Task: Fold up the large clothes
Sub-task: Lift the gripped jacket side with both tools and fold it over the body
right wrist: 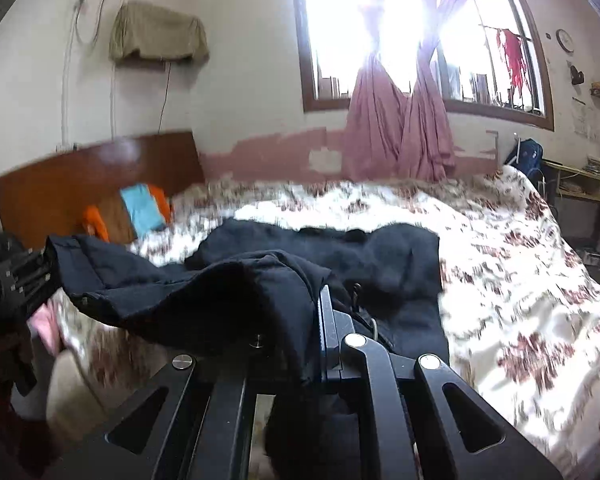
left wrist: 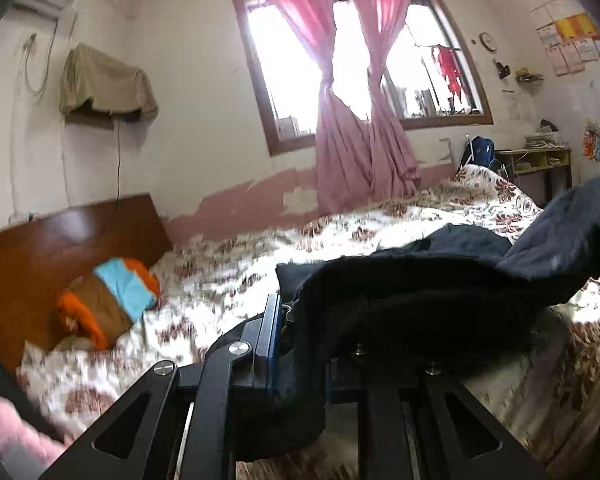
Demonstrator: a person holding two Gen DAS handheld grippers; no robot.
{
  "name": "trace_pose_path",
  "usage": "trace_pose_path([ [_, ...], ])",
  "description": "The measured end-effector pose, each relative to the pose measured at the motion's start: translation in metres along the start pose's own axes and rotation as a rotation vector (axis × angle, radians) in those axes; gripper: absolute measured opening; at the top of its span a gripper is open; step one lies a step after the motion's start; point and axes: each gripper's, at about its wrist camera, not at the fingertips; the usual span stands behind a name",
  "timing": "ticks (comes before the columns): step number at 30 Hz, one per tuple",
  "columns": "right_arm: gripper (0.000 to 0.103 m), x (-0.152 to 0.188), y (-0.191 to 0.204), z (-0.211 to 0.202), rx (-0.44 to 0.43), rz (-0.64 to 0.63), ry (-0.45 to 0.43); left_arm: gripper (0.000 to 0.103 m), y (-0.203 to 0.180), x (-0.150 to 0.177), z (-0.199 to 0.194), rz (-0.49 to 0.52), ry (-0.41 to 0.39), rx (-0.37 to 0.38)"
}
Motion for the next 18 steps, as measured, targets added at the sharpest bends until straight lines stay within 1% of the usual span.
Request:
trace_pose_path([
  [3,0.007,-0.028,-0.003,0.03,0.011,-0.014,-0.05,0.015,0.005,-0.025,0.029,0.036,-0.02,-0.017],
  [4,0.007,-0.038,-0.004,0.044,0.011,-0.016,-0.059,0.015,0.008,-0.036,0.046,0.046,-0.022,-0.018],
  [6,0.007,-0.058,-0.008,0.075,0.011,-0.016,-0.065,0.015,0.013,-0.053,0.07,0.041,-0.008,-0.015],
  [9,0.007,-0.083,-0.014,0.121,0.017,-0.013,-0.052,0.014,0.022,-0.076,0.119,0.026,0.016,-0.003],
  [12,0.007,-0.109,-0.02,0.177,0.039,-0.026,-0.024,0.013,0.03,-0.094,0.176,0.013,0.038,0.011],
  [13,0.007,-0.115,-0.022,0.193,0.044,-0.027,-0.014,0.013,0.034,-0.101,0.201,0.001,0.053,0.02],
  [14,0.007,-0.123,-0.024,0.212,0.055,-0.036,-0.003,0.011,0.036,-0.104,0.22,-0.005,0.065,0.028],
  [16,0.007,-0.135,-0.026,0.25,0.085,-0.066,0.02,0.009,0.039,-0.113,0.269,-0.022,0.105,0.05],
  [18,0.007,-0.144,-0.027,0.289,0.119,-0.097,0.048,0.009,0.035,-0.113,0.31,-0.029,0.157,0.07],
])
Point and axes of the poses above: each gripper's, at about its wrist camera, not at the fingertips, and z roughly the way its jaws point, y to its left, x to its underside, and after that the axes turned 8 degrees about z, right-handed
